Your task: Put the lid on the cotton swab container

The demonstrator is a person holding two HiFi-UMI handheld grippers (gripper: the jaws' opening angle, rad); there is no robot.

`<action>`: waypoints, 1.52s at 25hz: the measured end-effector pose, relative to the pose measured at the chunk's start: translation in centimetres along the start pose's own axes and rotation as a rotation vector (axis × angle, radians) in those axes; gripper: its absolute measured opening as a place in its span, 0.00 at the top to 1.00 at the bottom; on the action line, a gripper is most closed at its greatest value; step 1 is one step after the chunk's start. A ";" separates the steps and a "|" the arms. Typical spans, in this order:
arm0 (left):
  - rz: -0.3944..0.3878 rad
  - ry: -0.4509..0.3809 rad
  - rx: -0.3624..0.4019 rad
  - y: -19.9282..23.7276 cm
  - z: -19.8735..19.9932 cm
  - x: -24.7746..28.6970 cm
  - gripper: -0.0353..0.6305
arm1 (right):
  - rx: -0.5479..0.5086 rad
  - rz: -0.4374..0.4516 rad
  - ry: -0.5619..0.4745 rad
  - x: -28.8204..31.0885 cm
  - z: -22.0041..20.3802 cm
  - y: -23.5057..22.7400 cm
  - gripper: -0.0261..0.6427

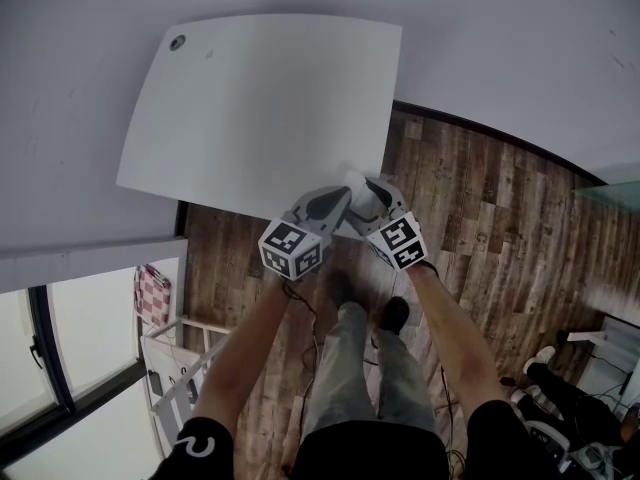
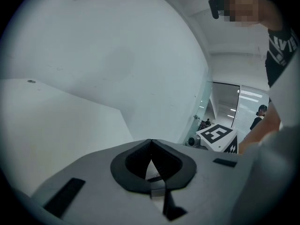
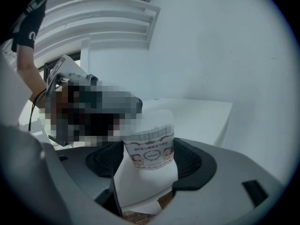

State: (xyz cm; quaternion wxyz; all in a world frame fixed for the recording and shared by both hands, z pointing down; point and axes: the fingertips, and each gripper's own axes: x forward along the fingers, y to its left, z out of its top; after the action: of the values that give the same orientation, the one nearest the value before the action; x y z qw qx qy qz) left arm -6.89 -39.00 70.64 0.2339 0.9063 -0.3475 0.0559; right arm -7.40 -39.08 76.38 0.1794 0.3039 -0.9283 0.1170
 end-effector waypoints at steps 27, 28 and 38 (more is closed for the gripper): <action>0.048 0.002 0.080 0.2 -0.2 -0.1 0.91 | 0.009 -0.014 0.025 -2.3 -0.1 -0.5 0.46; 0.065 -0.010 0.067 0.3 0.1 -0.5 0.91 | 0.010 -0.018 0.023 -2.9 0.0 -0.6 0.46; 0.184 -0.062 -0.005 -2.0 2.4 -5.1 0.91 | 0.025 -0.113 -0.022 -11.3 4.2 -1.5 0.57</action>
State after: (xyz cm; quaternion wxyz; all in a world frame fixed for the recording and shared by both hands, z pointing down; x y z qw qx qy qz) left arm -9.57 -35.72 66.42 0.2193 0.8712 -0.4365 0.0483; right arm 0.93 -35.72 68.17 0.1715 0.3595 -0.9101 0.1147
